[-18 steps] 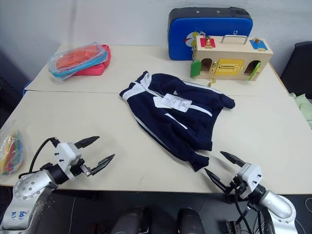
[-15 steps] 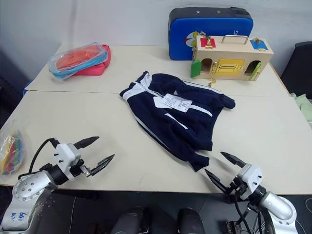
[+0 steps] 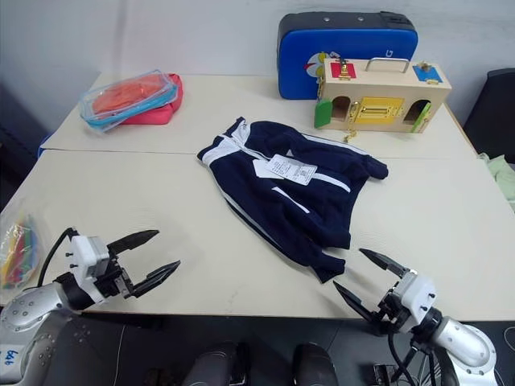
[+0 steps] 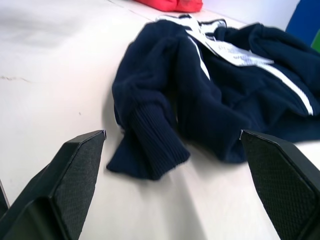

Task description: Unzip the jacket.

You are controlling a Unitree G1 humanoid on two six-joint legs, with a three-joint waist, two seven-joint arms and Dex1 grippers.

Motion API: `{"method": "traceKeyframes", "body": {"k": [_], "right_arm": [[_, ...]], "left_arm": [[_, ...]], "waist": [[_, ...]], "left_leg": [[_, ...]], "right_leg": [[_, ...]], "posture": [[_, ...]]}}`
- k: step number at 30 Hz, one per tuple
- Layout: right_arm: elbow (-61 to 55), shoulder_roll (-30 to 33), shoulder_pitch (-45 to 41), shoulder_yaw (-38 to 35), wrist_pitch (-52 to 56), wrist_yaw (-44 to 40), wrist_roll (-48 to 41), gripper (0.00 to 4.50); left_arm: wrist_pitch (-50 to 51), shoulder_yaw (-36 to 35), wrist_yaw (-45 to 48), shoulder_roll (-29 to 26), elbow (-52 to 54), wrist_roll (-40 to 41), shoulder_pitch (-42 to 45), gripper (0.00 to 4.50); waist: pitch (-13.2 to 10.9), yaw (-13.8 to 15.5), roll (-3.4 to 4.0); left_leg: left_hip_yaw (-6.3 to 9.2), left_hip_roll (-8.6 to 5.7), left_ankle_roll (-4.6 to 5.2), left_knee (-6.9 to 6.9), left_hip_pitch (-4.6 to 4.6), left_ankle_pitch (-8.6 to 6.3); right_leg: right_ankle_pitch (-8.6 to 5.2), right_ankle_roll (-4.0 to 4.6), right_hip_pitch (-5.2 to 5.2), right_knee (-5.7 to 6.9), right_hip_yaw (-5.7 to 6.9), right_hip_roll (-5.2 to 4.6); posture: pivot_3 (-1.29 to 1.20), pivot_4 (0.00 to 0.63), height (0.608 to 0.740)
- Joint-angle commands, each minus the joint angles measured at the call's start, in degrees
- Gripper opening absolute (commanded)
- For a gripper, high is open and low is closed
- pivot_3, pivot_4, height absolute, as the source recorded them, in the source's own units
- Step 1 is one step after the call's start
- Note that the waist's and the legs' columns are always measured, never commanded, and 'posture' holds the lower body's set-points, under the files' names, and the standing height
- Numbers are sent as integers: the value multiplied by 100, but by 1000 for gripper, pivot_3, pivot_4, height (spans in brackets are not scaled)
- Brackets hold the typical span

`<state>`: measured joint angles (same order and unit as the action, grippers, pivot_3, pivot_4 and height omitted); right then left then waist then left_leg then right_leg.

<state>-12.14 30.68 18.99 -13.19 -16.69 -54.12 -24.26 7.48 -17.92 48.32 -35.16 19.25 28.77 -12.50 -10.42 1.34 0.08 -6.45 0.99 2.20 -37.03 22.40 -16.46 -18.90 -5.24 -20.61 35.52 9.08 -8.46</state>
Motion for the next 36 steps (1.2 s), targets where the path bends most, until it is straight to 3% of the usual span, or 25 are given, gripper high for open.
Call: {"method": "traceKeyframes", "body": {"k": [1,6,9,18,21,25,28,32,33,36], "right_arm": [[-541,164,-37,223,377,-25,-114,4489],[-1279,302,-861,859,1926,751,219,4489],[-1387,270,-1789,1567,2988,1345,1040,4489],[-599,-175,-3269,2822,4074,2196,2582,4489],[-553,-223,-3446,2817,4538,2195,2589,3870],[-717,69,-3470,2568,4967,1656,2132,2526],[-631,333,-3533,2203,5055,893,1401,1533],[-287,980,-3457,2030,4238,-601,779,214],[-142,1135,-3431,1952,4041,-982,624,12],[362,1613,-3299,1618,3787,-2100,59,12]], "left_arm": [[-88,-141,143,-86,61,88,-18,4500],[117,-210,321,-287,110,260,114,4500],[208,-178,455,-455,127,252,191,4500],[392,-202,419,-427,288,255,263,4500],[397,-131,379,-374,351,202,234,4500],[411,-115,336,-357,330,166,292,4500],[397,-91,328,-366,242,124,385,4500],[379,-44,341,-378,126,76,510,4500],[376,-34,352,-383,85,70,550,4500],[358,-20,397,-400,-27,51,637,4500]], "waist": [[0,1,0],[-1,-36,1],[-2,-58,1],[-3,-35,0],[-2,-56,-3],[-1,-47,-5],[-1,-31,-7],[-3,-18,-9],[-4,-14,-10],[-9,-14,-20]], "left_leg": [[0,0,-4,0,0,-3],[0,5,-5,0,0,-6],[0,6,-17,0,1,-12],[-13,-6,-1,-13,82,19],[-16,-9,5,-16,80,26],[-15,-8,6,-16,75,29],[-14,-8,7,-15,75,28],[-15,-8,9,-12,77,27],[-16,-9,10,-12,77,26],[-17,-8,12,-14,77,26]], "right_leg": [[0,0,0,0,0,0],[0,1,-4,1,-2,1],[-2,4,-9,3,-3,1],[-5,9,-85,36,0,4],[-3,6,-84,34,-2,3],[-2,4,-84,36,-5,0],[-1,4,-84,34,-5,-1],[-1,3,-84,30,-3,3],[-1,3,-84,30,-2,4],[-1,3,-81,28,-2,5]], "posture": [[0,150,740],[0,150,740],[0,150,740],[0,150,740],[0,150,740],[0,150,740],[0,150,740],[0,150,740],[0,150,740],[0,150,740]]}}
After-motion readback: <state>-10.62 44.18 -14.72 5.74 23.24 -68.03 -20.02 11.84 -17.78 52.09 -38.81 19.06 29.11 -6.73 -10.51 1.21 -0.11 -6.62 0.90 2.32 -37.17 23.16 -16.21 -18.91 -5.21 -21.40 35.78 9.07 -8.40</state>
